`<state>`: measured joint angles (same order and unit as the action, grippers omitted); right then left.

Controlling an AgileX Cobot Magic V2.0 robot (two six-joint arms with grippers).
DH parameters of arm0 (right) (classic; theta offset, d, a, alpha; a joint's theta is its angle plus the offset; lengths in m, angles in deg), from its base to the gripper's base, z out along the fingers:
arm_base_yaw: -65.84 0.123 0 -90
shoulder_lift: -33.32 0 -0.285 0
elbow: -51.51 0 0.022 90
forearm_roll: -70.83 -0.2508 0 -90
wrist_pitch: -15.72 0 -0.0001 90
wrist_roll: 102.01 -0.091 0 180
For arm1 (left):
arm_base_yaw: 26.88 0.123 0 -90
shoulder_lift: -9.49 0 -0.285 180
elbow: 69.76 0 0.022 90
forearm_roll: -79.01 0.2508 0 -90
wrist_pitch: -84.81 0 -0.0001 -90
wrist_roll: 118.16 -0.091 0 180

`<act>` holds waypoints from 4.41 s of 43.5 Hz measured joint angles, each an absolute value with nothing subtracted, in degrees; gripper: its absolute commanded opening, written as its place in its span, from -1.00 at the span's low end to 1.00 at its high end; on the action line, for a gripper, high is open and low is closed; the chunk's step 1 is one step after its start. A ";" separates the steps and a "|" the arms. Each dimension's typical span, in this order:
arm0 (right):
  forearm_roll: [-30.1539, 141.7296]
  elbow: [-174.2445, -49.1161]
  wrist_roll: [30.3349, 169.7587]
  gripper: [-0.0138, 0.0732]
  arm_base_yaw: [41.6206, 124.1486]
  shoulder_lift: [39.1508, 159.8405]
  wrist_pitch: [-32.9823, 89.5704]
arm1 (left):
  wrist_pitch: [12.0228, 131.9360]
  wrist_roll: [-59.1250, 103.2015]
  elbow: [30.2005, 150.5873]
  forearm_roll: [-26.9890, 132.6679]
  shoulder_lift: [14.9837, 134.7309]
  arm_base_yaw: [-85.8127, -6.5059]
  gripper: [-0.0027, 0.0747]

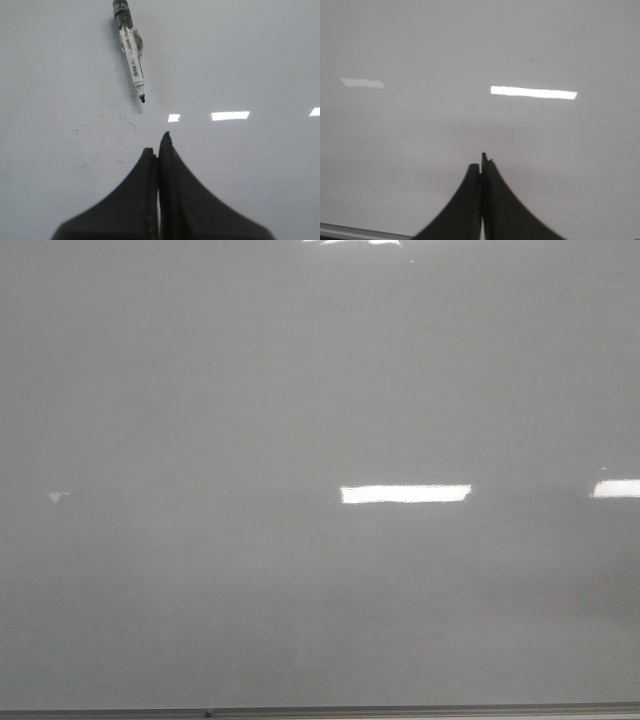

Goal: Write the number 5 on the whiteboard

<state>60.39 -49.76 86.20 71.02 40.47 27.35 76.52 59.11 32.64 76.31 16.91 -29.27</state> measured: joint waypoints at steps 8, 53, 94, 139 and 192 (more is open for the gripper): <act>60.39 -49.76 86.20 -0.83 71.02 40.47 26.55 | 78.48 59.11 32.64 77.18 16.91 -29.27 -0.98; 55.10 -75.09 85.40 0.63 71.02 60.67 33.97 | 71.32 59.43 55.77 79.01 36.63 -29.27 0.53; 55.10 -75.09 85.37 0.83 71.02 60.67 34.05 | 77.63 61.84 77.18 69.83 89.92 -25.01 0.58; 55.10 -75.09 85.37 0.81 71.02 60.67 34.05 | 89.00 62.14 78.05 69.76 101.03 -25.87 -0.98; 45.65 -90.77 114.94 0.81 93.38 83.94 59.46 | 35.15 18.62 94.35 79.01 97.77 -79.57 -0.98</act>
